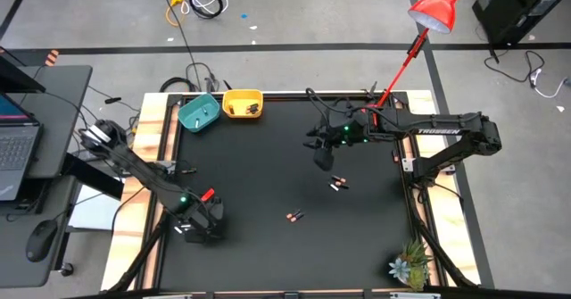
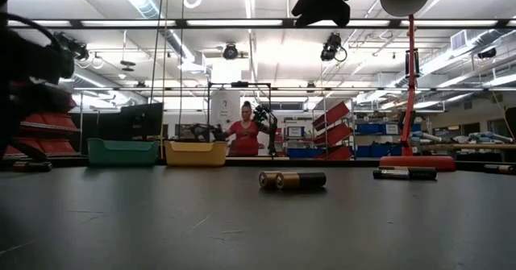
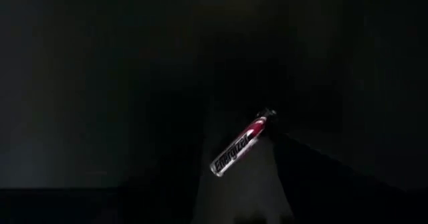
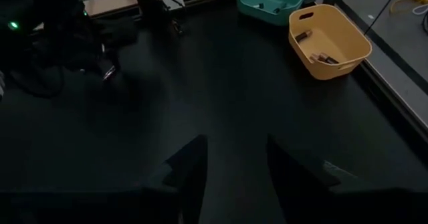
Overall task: Sort batteries
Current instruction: Put the silver battery into the blue bin
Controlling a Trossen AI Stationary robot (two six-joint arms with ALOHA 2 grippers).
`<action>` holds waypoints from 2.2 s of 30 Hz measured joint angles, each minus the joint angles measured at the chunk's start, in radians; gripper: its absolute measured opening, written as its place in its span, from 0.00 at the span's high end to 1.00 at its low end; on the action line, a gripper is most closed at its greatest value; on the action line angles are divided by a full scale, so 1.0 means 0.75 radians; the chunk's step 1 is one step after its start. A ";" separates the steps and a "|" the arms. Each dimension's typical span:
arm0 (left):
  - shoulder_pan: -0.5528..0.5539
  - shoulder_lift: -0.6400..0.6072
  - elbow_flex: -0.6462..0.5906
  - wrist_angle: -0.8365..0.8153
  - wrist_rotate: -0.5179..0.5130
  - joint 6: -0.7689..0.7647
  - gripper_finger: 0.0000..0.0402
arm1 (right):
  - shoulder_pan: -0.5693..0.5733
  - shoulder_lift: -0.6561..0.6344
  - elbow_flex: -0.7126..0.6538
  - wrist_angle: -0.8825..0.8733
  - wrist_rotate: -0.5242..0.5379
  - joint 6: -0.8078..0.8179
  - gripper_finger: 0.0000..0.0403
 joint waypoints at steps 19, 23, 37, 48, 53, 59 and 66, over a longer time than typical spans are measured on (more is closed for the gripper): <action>0.000 0.088 -0.028 0.093 0.046 0.143 0.94 | 0.010 0.000 0.000 -0.014 0.007 0.057 0.61; 0.000 0.035 -0.011 0.086 0.023 0.052 0.94 | 0.006 0.000 0.000 -0.014 0.008 0.052 0.61; 0.195 -0.091 -0.018 0.030 -0.462 -0.818 0.95 | 0.004 0.001 -0.063 0.168 -0.019 0.025 0.62; 0.740 -0.298 -0.017 -0.044 -0.929 -0.918 0.95 | 0.109 0.000 -0.063 0.179 -0.027 0.029 0.64; 1.084 -0.410 -0.016 -0.047 -0.931 -0.665 0.95 | 0.168 0.001 -0.063 0.181 -0.027 0.031 0.65; 1.461 -0.459 -0.016 0.150 -0.863 -0.303 0.95 | 0.226 0.000 -0.063 0.184 0.003 0.082 0.67; 1.855 -0.444 -0.015 0.301 -0.662 -0.101 0.95 | 0.287 0.000 -0.063 0.184 0.021 0.164 0.67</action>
